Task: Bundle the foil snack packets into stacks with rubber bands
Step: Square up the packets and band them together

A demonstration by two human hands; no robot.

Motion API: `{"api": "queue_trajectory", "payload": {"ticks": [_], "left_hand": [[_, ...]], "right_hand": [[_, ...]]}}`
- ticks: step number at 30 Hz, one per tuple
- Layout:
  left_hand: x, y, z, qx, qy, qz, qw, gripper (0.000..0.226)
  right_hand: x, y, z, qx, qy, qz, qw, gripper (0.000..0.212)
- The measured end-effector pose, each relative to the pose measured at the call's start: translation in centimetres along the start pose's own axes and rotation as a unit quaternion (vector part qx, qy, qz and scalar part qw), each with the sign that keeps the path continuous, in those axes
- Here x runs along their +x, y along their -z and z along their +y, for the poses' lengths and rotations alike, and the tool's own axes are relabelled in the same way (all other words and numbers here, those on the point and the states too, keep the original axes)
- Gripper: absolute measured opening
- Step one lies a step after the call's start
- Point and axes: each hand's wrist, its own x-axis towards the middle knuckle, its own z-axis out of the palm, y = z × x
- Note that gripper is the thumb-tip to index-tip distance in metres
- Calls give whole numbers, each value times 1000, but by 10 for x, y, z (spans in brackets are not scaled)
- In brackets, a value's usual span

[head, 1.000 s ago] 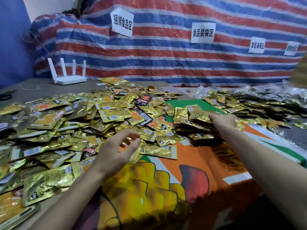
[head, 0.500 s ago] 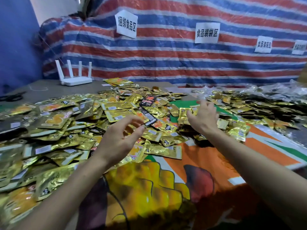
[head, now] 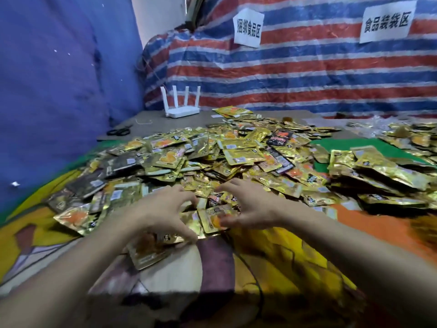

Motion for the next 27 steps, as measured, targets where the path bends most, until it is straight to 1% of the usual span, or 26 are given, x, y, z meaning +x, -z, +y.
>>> {"api": "queue_trajectory", "payload": {"ticks": [2,3,5,6,10,15,17,19,22,24,27], "left_hand": [[-10,-2,-7,38,25,-17,999,95],[-13,-4,-10,49,37,-17,998,98],[-19,-7,-11,69,55,-16,996,101],[-19,-9,-10,89,56,-12,994,100],[-14,-16,-6,174,43,32,983,76],[-4,-27,-7,241,61,109,962,82],[1,-26,-11,269,44,136,952,84],[7,-23,-11,254,14,141,957,79],[16,-23,-2,209,-11,112,971,64],[19,-24,3,219,-2,105,970,55],[23,-20,6,203,28,129,970,42]], "right_hand": [[8,-5,-11,-55,13,-69,996,84],[10,-6,-15,-68,16,-85,994,82],[12,-5,-19,-81,26,-86,993,73],[12,-4,-21,-88,30,-79,993,69],[14,-8,-28,-135,16,-53,989,58],[17,-22,-31,-139,-25,11,990,41],[18,-24,-27,-131,-30,41,990,32],[19,-24,-20,-120,-38,76,989,24],[17,-17,-6,-98,-68,117,986,32],[16,-12,5,-84,-101,99,986,35],[14,-9,17,-61,-143,6,988,39]]}}
